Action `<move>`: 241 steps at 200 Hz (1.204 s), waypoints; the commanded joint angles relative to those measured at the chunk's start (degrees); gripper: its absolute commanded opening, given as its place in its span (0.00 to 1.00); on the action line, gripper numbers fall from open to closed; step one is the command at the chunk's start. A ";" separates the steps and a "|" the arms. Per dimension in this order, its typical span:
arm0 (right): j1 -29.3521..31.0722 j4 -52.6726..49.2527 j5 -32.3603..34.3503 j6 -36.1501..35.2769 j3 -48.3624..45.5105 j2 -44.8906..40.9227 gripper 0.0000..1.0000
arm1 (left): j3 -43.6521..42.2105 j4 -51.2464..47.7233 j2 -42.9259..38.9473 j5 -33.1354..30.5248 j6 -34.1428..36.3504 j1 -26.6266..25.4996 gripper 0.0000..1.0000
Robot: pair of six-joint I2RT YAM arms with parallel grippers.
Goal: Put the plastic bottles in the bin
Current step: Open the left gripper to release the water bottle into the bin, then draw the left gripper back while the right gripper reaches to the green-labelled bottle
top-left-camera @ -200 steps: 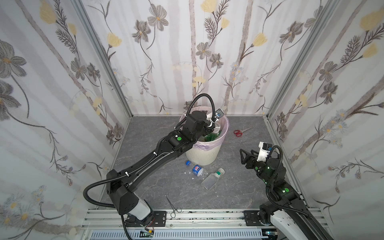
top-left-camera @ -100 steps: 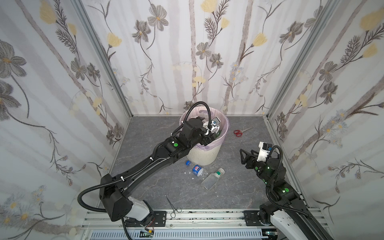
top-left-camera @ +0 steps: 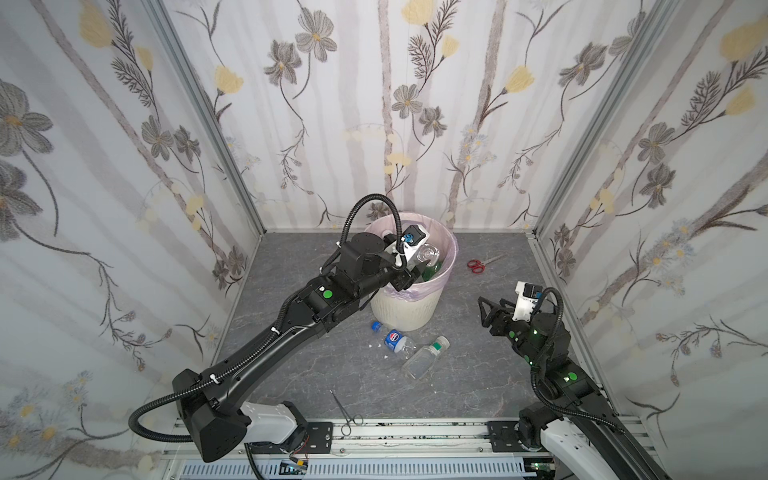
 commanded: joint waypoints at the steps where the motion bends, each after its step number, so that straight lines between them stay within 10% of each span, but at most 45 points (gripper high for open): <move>1: -0.02 -1.24 -2.54 0.07 1.86 1.69 0.76 | -0.60 1.07 -1.33 -1.32 -3.75 0.49 0.70; 115: 10.35 -10.21 -6.32 7.36 4.21 17.96 0.79 | -20.16 -1.51 -21.79 -10.08 -21.98 21.30 0.93; 241: 30.90 0.67 2.86 27.69 -0.23 30.77 0.88 | -34.94 -0.54 -25.88 -1.33 -28.64 35.93 0.99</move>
